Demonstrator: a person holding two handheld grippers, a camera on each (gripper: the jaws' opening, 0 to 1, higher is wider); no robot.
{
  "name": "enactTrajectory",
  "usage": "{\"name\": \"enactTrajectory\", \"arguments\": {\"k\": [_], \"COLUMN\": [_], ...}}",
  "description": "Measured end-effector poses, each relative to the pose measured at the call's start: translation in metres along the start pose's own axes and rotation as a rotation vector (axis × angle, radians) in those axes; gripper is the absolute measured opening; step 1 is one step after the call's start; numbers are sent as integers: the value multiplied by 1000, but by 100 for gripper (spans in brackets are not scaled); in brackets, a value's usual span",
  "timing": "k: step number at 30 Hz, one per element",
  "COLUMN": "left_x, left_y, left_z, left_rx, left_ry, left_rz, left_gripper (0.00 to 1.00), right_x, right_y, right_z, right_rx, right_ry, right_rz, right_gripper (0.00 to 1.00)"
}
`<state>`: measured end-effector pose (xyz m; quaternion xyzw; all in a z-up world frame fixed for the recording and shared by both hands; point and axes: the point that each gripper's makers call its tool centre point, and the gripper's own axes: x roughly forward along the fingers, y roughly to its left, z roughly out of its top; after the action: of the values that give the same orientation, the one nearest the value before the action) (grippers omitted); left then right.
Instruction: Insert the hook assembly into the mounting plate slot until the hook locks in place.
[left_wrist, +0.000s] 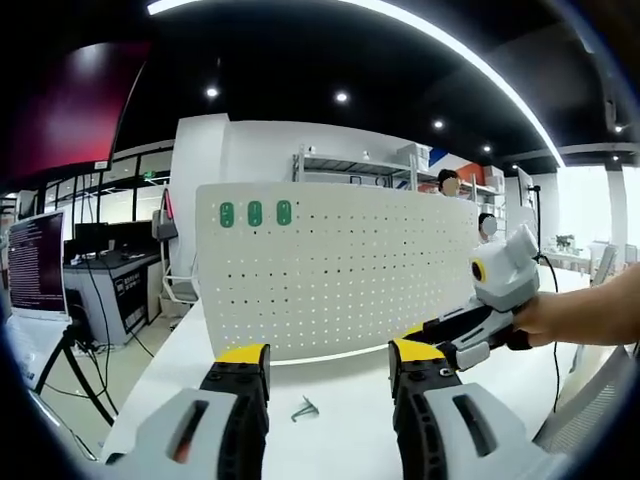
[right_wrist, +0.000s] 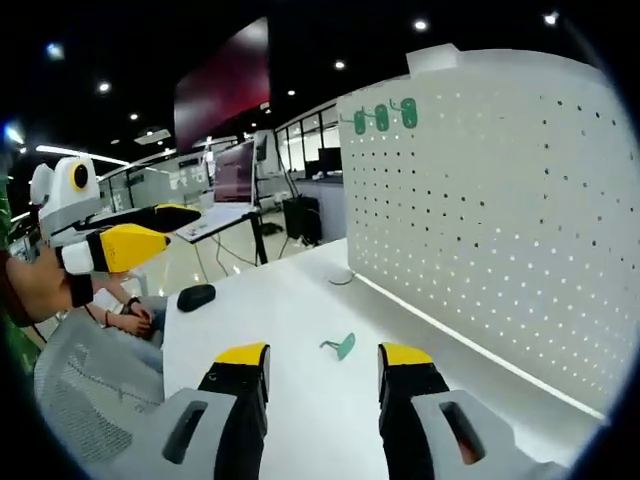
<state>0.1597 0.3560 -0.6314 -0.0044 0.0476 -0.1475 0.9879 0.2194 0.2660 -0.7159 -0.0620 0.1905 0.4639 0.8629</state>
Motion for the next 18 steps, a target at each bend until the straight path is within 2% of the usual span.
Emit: {"name": "enactTrajectory", "arguments": {"k": [7,18], "left_x": [0,2], "left_y": [-2,-7], "left_z": [-7,-18], "left_rx": [-4,-3], "left_ry": [16,44], "left_rz": [-10,-32], "left_gripper": [49,49], "right_x": [20,46], "right_y": [-2,-5], "right_z": [-16,-28], "right_rx": [11,7], "right_ry": [31,64], "right_rz": [-11,-4], "right_gripper": [40,34]}}
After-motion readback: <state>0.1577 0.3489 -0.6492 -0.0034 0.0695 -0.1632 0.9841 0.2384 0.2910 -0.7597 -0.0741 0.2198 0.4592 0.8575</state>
